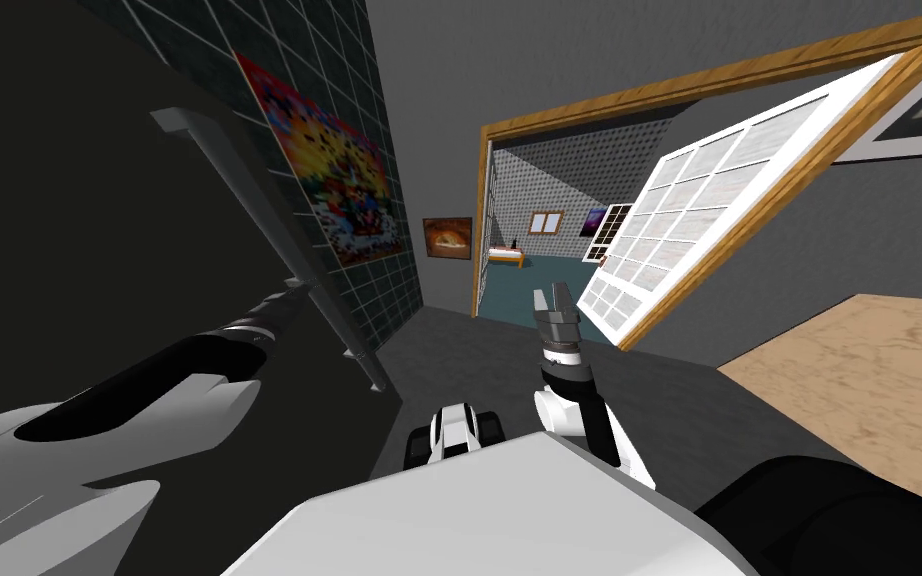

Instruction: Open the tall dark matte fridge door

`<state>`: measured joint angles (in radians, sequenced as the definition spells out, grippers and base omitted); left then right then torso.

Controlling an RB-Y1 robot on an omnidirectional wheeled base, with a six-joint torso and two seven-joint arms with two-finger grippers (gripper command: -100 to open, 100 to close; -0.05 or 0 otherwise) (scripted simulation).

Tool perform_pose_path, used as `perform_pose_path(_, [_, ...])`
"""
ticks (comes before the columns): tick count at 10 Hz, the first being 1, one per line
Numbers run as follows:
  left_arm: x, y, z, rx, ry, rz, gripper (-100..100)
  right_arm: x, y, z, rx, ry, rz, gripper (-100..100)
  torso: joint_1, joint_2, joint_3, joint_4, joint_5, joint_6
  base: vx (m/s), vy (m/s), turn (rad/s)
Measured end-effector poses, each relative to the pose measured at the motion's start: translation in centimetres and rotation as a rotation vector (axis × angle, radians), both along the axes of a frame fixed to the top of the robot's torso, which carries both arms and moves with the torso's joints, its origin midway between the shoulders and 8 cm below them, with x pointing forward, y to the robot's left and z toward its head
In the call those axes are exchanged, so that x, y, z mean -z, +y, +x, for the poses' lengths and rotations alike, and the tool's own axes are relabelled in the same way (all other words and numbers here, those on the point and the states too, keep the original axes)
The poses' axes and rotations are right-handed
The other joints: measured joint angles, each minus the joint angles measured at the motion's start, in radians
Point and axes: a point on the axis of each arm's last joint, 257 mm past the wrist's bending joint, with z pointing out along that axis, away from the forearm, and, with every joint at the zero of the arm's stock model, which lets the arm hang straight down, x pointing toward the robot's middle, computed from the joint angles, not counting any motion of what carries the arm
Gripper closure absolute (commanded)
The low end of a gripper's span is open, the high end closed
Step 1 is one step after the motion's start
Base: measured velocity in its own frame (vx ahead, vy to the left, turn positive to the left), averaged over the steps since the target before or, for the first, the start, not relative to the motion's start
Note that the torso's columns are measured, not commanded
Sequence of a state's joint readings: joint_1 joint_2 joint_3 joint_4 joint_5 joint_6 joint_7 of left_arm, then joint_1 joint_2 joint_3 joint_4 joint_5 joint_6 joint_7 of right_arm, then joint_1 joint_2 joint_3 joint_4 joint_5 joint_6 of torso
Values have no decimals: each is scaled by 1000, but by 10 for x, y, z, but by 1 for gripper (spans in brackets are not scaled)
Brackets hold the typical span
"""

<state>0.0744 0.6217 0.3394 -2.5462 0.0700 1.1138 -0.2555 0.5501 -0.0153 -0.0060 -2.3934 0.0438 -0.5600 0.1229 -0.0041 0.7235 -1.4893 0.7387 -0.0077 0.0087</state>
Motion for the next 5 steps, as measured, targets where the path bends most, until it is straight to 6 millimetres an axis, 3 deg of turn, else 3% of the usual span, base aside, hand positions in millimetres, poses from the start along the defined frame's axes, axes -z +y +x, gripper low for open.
perform_pose_path(2, [-20, -10, -6, 17, -40, 26, -100, 0, 0, 0, 0, 0, 0, 0, 0, 6, 6, -1, 4, -5, 19, 7, -30])
perform_pose_path(4, [-25, -11, -8, 16, -44, 27, -100, 0, 0, 0, 0, 0, 0, 0, 7, 10, 11, -1, 8, -9, 108, 42, -20])
perform_pose_path(5, [-25, -11, -8, 15, -43, 26, 100, 0, 0, 0, 0, 0, 0, 0, 6, 15, 13, -1, 9, -9, 15, 1, -13])
